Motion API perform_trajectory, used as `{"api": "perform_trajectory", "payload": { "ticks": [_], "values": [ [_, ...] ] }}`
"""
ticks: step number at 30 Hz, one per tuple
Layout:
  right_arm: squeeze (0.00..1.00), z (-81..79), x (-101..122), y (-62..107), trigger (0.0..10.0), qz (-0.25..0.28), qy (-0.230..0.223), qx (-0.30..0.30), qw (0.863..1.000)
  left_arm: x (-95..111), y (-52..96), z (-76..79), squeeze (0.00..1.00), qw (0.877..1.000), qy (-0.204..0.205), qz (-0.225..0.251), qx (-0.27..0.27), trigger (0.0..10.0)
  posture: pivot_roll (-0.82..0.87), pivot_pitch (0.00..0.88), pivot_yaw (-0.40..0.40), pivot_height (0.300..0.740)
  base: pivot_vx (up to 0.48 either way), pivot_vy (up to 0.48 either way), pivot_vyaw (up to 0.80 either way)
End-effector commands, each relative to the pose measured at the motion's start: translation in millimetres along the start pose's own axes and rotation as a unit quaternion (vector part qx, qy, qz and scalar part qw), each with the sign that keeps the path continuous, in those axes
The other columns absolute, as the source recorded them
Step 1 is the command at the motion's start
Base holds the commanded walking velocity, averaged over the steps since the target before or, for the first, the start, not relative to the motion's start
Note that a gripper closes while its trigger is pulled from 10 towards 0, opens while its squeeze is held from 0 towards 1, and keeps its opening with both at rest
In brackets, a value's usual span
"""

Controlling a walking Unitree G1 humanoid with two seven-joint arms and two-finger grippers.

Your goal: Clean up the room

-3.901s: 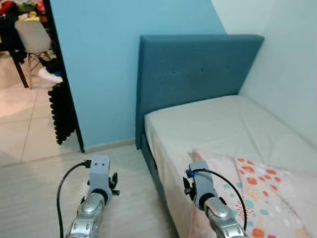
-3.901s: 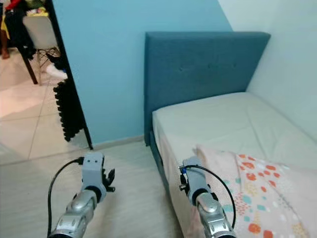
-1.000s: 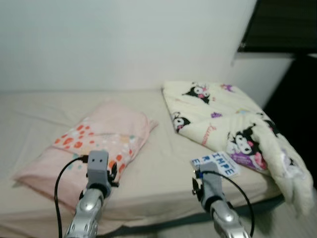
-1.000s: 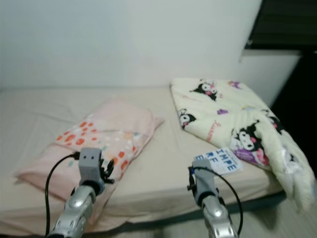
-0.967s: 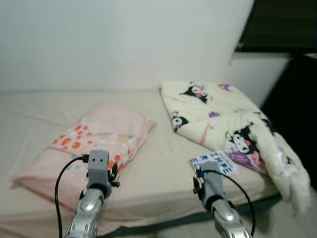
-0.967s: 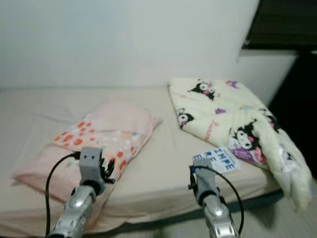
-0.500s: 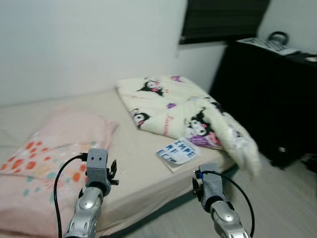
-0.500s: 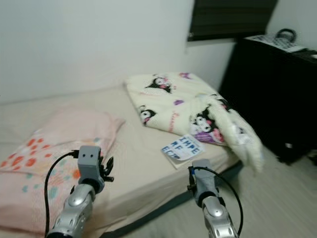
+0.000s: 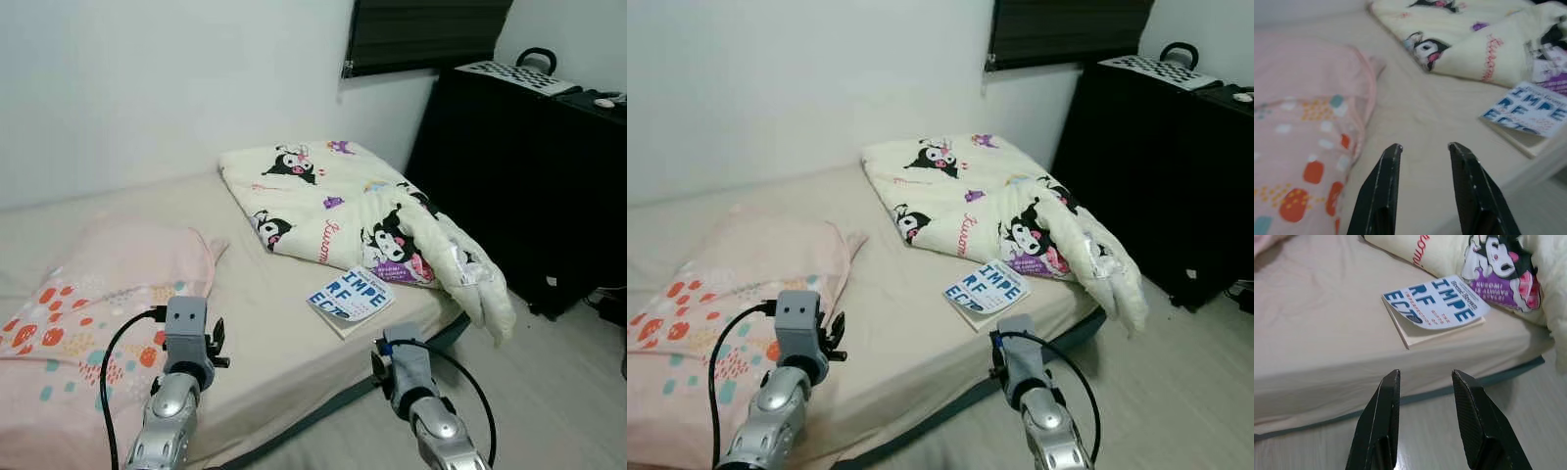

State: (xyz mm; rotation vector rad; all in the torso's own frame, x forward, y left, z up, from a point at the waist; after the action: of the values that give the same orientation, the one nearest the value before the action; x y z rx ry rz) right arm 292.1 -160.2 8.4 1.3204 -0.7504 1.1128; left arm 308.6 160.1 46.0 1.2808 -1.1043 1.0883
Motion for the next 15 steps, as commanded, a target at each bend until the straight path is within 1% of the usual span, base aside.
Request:
{"api": "perform_trajectory", "payload": {
  "ticks": [1,15],
  "values": [
    [0.00,-1.9,2.1,0.3,10.0,0.008,-0.001,0.003,1.000,-3.3,2.0,-3.8,0.00,1.000,0.008,-0.006,0.007,10.0,-0.01,0.000,-0.073,0.738,0.000,0.480,0.00],
    [0.00,-3.0,2.2,-0.1,10.0,0.008,0.003,0.007,1.000,-3.9,2.2,-5.2,0.00,1.000,0.009,-0.007,0.009,10.0,0.00,0.000,-0.076,0.738,0.000,0.480,0.00]
  ]
}}
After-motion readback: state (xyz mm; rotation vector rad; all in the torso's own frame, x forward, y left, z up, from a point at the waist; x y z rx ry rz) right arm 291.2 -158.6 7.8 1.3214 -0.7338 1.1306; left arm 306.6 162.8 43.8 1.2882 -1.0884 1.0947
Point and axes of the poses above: a point about 5 cm out from each wrist's last joint towards the gripper, its own y axis pointing back from the gripper into the wrist, its own x axis along the axis of the wrist's last joint, z = x × y, the point moved 2 cm from there along -y, pointing out of the wrist towards the gripper, and after that the axes turned 1 degree about -y, right-handed, at the moved point
